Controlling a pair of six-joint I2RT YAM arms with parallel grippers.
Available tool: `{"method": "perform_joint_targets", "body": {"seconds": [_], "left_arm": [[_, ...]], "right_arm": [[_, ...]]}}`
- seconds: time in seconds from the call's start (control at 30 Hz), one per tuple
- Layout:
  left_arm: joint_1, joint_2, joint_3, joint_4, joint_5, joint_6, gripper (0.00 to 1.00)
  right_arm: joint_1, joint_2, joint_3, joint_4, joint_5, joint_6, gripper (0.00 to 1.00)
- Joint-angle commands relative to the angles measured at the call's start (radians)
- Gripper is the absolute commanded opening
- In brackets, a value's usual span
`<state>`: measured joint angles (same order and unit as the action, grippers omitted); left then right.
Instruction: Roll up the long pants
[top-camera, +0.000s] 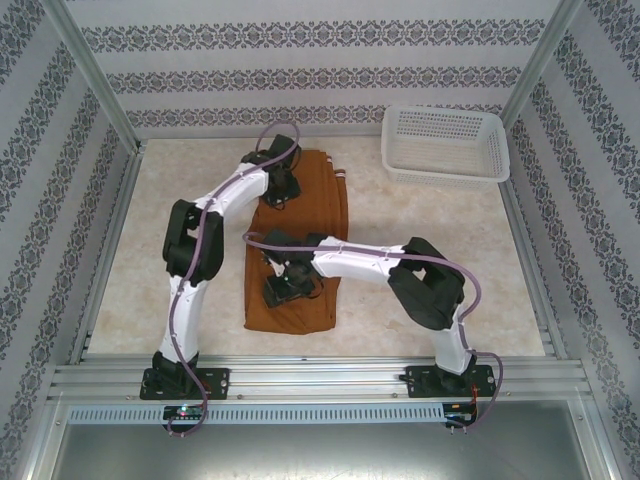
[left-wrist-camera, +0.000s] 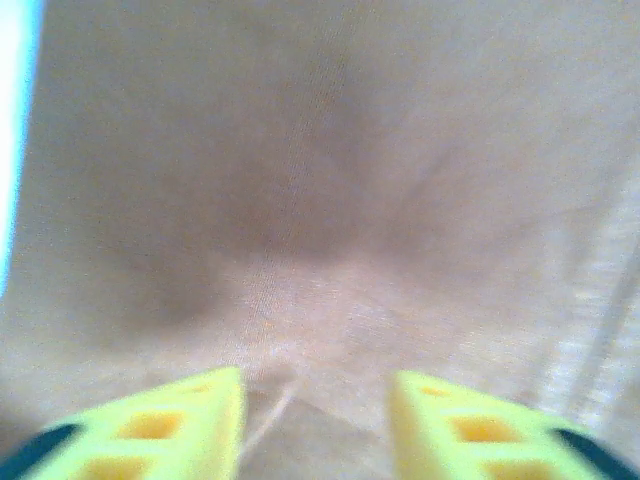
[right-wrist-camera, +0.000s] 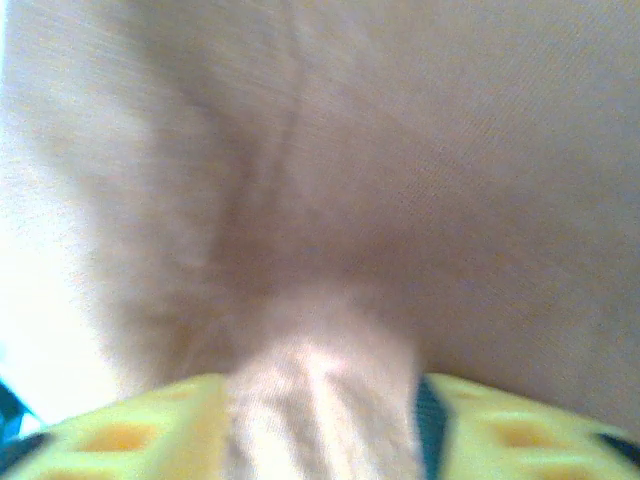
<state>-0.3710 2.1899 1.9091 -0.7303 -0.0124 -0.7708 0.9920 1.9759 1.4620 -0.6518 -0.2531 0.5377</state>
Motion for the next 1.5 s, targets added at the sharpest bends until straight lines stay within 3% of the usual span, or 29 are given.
{"method": "perform_joint_targets", "body": {"seconds": [0.0, 0.1, 0.2, 0.27, 0.33, 0.4, 0.53, 0.6, 0.73, 0.93, 0.97, 1.13, 1.47], "left_arm": [[0.008, -0.168, 0.033, -0.059, -0.123, 0.080, 1.00], [0.009, -0.253, 0.029, -0.113, -0.215, 0.110, 1.00], [0.008, -0.369, -0.096, -0.105, -0.231, 0.101, 1.00], [0.013, -0.453, -0.209, -0.074, -0.198, 0.088, 1.00], [0.015, -0.529, -0.316, -0.069, -0.140, 0.070, 1.00], [0.014, -0.600, -0.429, -0.044, -0.055, 0.048, 1.00], [-0.004, -0.792, -0.683, 0.040, 0.048, -0.030, 1.00], [-0.013, -0.872, -0.784, 0.068, 0.053, -0.062, 1.00], [-0.020, -1.000, -0.935, 0.079, 0.047, -0.124, 1.00], [-0.049, -1.148, -1.080, 0.100, 0.111, -0.173, 1.00], [-0.056, -1.173, -1.092, 0.099, 0.113, -0.168, 1.00], [-0.057, -1.232, -1.085, 0.009, 0.075, -0.145, 1.00], [-0.057, -1.260, -1.095, -0.006, 0.057, -0.151, 1.00]], "right_arm": [[-0.016, -0.142, 0.103, -0.154, 0.127, -0.186, 0.91], [-0.018, -0.216, 0.097, -0.172, 0.240, -0.299, 0.98], [-0.031, -0.297, 0.027, -0.125, 0.244, -0.322, 0.98], [-0.061, -0.368, -0.104, -0.009, 0.199, -0.319, 0.98], [-0.135, -0.404, -0.201, 0.061, 0.070, -0.291, 0.98], [-0.160, -0.412, -0.223, 0.022, 0.096, -0.322, 0.87], [-0.037, -0.454, -0.223, -0.083, 0.358, -0.489, 0.79], [0.011, -0.475, -0.238, -0.096, 0.432, -0.526, 0.79], [0.077, -0.495, -0.278, -0.119, 0.509, -0.542, 0.81], [0.232, -0.444, -0.339, -0.145, 0.641, -0.572, 0.93], [0.250, -0.427, -0.347, -0.148, 0.653, -0.566, 0.97], [0.329, -0.366, -0.344, -0.135, 0.655, -0.531, 0.98], [0.352, -0.247, -0.358, -0.084, 0.663, -0.569, 0.97]]}}
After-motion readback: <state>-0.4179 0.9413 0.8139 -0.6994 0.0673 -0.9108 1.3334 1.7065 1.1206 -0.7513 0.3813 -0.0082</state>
